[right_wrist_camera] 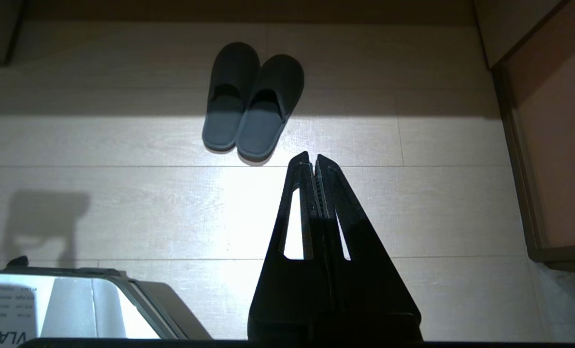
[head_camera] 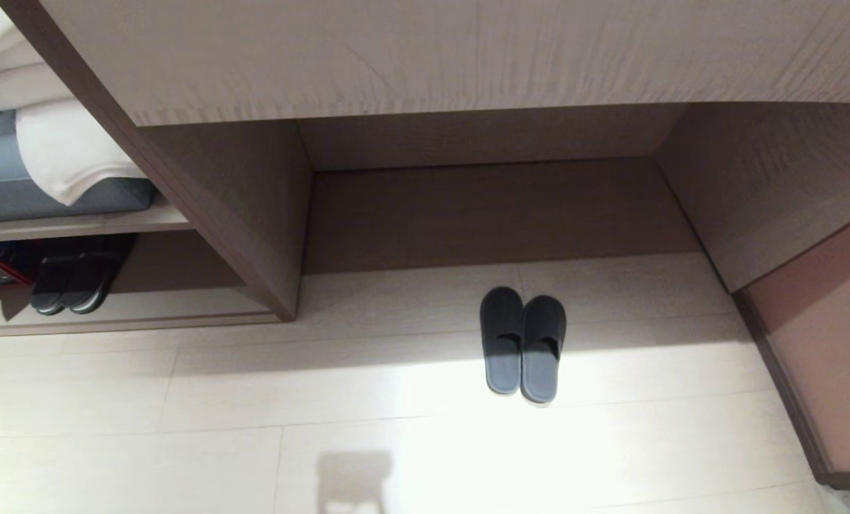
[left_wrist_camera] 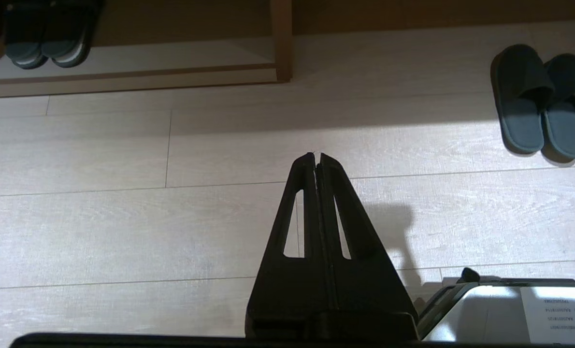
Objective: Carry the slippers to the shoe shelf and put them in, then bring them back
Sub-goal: Pick up the slippers on the floor
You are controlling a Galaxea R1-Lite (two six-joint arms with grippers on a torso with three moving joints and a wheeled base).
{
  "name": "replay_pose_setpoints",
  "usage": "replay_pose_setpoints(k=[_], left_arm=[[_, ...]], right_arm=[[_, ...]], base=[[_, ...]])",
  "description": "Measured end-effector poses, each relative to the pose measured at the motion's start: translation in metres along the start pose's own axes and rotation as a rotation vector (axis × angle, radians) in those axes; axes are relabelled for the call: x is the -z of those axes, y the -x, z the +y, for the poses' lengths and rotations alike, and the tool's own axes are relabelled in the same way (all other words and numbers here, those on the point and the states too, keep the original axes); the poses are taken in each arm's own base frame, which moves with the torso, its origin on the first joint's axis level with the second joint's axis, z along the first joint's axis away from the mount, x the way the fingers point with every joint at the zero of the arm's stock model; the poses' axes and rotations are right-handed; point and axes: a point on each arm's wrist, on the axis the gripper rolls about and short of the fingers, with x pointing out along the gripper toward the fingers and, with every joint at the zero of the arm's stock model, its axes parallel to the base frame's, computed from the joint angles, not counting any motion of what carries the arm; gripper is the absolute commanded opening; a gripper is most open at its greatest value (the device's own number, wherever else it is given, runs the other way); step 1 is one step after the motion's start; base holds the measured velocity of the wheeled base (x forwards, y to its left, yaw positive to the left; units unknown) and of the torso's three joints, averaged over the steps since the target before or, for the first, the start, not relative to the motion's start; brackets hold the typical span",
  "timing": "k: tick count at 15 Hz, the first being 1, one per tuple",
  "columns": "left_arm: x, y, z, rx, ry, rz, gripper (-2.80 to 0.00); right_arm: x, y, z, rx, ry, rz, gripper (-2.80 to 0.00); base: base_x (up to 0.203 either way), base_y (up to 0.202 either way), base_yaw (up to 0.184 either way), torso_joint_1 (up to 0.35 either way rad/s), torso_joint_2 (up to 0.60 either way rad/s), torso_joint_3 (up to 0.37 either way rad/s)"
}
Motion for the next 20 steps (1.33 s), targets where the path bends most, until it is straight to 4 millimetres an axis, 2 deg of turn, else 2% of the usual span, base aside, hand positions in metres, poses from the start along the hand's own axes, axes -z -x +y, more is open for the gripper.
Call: replay_pose_setpoints(k=[20], left_arm=[[0.0,0.0,0.0,0.0,0.0,0.0,-2.8]], right_arm=[[0.0,0.0,-0.0001,0.003,-0.009,0.0,-2.8]], base=[[0.0,0.0,0.0,0.002,0.0,-0.199]])
